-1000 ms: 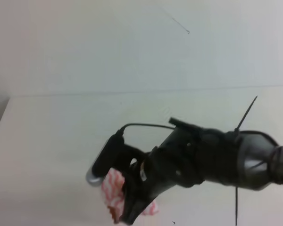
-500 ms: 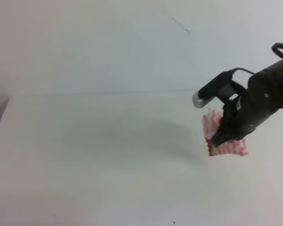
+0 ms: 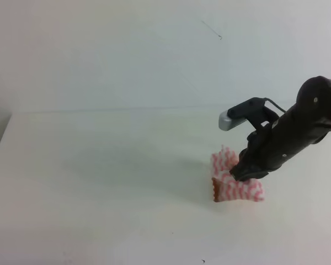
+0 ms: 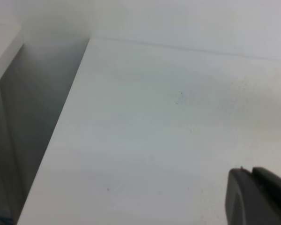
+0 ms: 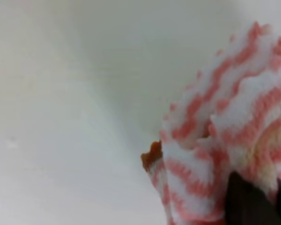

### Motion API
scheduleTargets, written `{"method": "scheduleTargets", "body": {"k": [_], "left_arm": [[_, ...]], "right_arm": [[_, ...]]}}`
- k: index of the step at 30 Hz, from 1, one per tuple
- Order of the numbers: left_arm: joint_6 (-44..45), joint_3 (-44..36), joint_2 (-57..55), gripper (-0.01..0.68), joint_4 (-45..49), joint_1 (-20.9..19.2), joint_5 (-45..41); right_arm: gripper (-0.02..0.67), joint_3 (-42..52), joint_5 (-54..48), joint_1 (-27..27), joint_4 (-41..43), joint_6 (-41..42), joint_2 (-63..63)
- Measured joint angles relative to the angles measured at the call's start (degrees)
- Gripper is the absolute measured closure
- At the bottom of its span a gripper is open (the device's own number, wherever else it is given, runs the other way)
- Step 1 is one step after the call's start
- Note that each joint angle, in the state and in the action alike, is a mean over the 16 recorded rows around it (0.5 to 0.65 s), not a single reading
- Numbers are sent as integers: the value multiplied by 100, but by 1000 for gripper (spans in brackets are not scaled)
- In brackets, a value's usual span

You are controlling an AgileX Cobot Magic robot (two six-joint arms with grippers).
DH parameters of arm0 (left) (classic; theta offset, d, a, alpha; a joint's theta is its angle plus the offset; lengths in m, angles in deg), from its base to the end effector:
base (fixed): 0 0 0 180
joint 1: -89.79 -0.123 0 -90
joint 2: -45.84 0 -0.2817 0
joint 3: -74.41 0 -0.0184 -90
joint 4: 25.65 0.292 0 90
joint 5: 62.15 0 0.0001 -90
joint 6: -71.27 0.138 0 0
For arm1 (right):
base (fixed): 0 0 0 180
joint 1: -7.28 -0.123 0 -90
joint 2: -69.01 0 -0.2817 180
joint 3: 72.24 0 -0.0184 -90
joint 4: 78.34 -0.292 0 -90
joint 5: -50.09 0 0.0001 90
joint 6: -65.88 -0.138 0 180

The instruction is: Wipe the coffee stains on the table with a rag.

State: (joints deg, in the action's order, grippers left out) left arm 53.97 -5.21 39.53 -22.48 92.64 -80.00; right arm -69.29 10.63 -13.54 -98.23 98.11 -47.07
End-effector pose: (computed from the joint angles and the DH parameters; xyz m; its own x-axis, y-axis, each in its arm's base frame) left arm 0.1439 -0.0048 0.1601 -0.2383 -0.2351 -0.9423 -0.0263 0.9715 -0.2357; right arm 0.4017 0.1847 0.1266 -0.7010 -0.5654 -0.4347 -0.6546 0.7520 0.0776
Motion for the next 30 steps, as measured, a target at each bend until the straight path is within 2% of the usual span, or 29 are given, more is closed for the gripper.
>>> {"method": "scheduleTargets", "body": {"k": [5, 15, 18, 21, 30], "left_arm": [[0, 0, 0, 672, 0, 0, 0], [0, 0, 0, 672, 0, 0, 0], [0, 0, 0, 672, 0, 0, 0], [0, 0, 0, 673, 0, 0, 0], [0, 16, -10, 673, 0, 0, -6]], "right_arm": [[569, 0, 20, 0, -592, 521, -11], [298, -6, 78, 0, -693, 740, -22], [253, -9, 134, 0, -657, 703, 7], [277, -12, 127, 0, -616, 672, 33], [524, -12, -160, 0, -469, 536, -122]]}}
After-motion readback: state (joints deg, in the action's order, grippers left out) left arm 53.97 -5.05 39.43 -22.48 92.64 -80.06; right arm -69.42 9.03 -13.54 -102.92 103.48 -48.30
